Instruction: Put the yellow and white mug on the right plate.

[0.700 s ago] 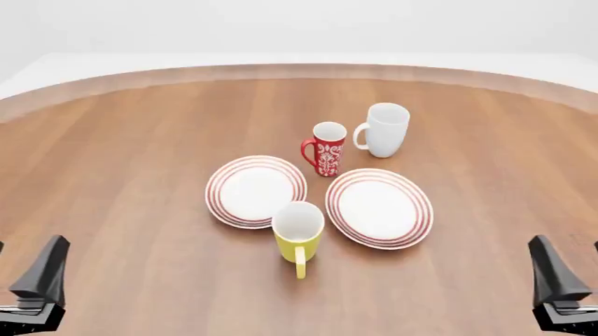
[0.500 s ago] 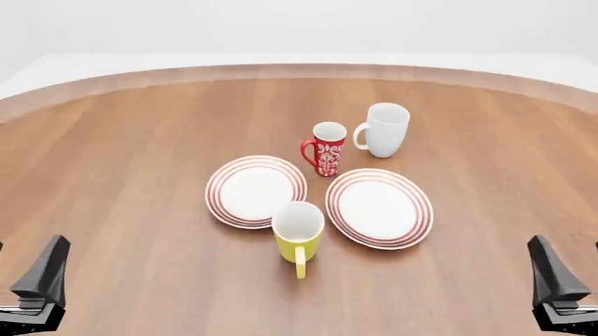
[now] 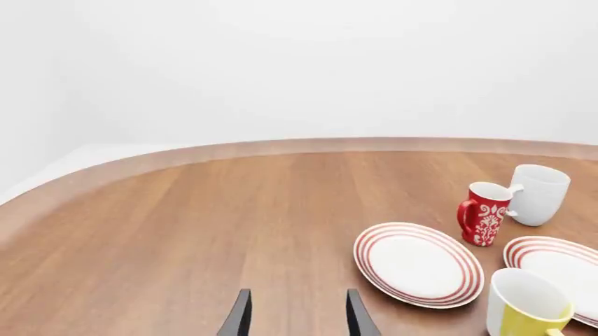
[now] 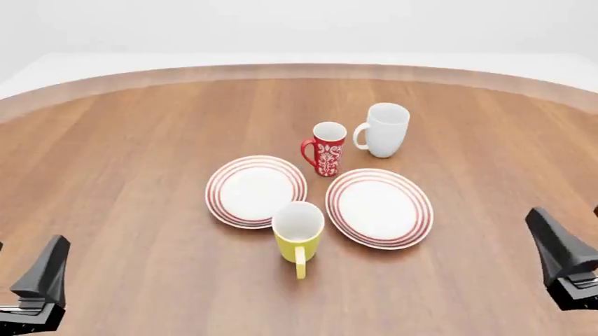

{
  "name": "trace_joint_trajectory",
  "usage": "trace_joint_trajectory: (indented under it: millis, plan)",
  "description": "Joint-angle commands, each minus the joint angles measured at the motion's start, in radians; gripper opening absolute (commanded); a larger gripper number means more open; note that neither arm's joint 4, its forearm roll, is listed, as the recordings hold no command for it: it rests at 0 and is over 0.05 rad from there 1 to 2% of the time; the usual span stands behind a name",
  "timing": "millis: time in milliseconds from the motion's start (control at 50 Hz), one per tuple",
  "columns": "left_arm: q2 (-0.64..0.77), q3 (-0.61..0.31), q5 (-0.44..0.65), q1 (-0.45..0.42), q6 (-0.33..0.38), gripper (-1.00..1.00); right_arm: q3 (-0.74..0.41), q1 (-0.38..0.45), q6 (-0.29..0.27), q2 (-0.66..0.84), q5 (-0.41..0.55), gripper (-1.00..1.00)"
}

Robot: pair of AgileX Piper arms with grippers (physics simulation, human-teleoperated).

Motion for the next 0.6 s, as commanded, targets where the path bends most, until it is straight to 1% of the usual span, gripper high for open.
trace_joint_trajectory:
  millis: [20, 40, 60, 120, 140, 180, 200, 220, 240, 280, 320, 360, 380, 400, 460, 480, 500, 520, 600]
  plan:
    - [0.0, 0.0, 0.0, 0.0, 0.0, 1.0, -0.206, 0.107, 0.031, 0.15, 0.136, 1.0]
    - [0.0, 0.0, 0.0, 0.0, 0.0, 1.0, -0.179, 0.137, 0.017, 0.159, 0.123, 1.0]
    - [0.0, 0.0, 0.0, 0.0, 0.0, 1.0, -0.19, 0.15, 0.039, 0.169, 0.13, 1.0]
    - [0.0, 0.0, 0.0, 0.0, 0.0, 1.0, -0.213, 0.194, 0.052, 0.202, 0.142, 1.0]
    - [0.0, 0.0, 0.0, 0.0, 0.0, 1.0, -0.222, 0.2, 0.064, 0.21, 0.147, 1.0]
    - [0.0, 0.0, 0.0, 0.0, 0.0, 1.0, -0.238, 0.199, 0.063, 0.243, 0.158, 1.0]
    - [0.0, 0.0, 0.0, 0.0, 0.0, 1.0, -0.259, 0.215, 0.082, 0.252, 0.167, 1.0]
    - [0.0, 0.0, 0.0, 0.0, 0.0, 1.0, -0.259, 0.215, 0.082, 0.252, 0.168, 1.0]
    - [0.0, 0.0, 0.0, 0.0, 0.0, 1.0, -0.278, 0.229, 0.118, 0.269, 0.176, 1.0]
    - [0.0, 0.0, 0.0, 0.0, 0.0, 1.0, -0.289, 0.257, 0.114, 0.285, 0.188, 1.0]
    - [0.0, 0.0, 0.0, 0.0, 0.0, 1.0, -0.303, 0.264, 0.134, 0.303, 0.204, 1.0]
    - [0.0, 0.0, 0.0, 0.0, 0.0, 1.0, -0.334, 0.287, 0.131, 0.339, 0.231, 1.0]
    - [0.0, 0.0, 0.0, 0.0, 0.0, 1.0, -0.342, 0.298, 0.145, 0.357, 0.244, 1.0]
    - [0.0, 0.0, 0.0, 0.0, 0.0, 1.0, -0.343, 0.303, 0.14, 0.357, 0.249, 1.0]
    - [0.0, 0.0, 0.0, 0.0, 0.0, 1.0, -0.372, 0.328, 0.158, 0.37, 0.272, 1.0]
    - [0.0, 0.0, 0.0, 0.0, 0.0, 1.0, -0.384, 0.345, 0.157, 0.374, 0.284, 1.0]
    - [0.0, 0.0, 0.0, 0.0, 0.0, 1.0, -0.384, 0.345, 0.157, 0.374, 0.284, 1.0]
    - [0.0, 0.0, 0.0, 0.0, 0.0, 1.0, -0.4, 0.373, 0.178, 0.386, 0.299, 1.0]
    - [0.0, 0.0, 0.0, 0.0, 0.0, 1.0, -0.436, 0.41, 0.182, 0.413, 0.315, 1.0]
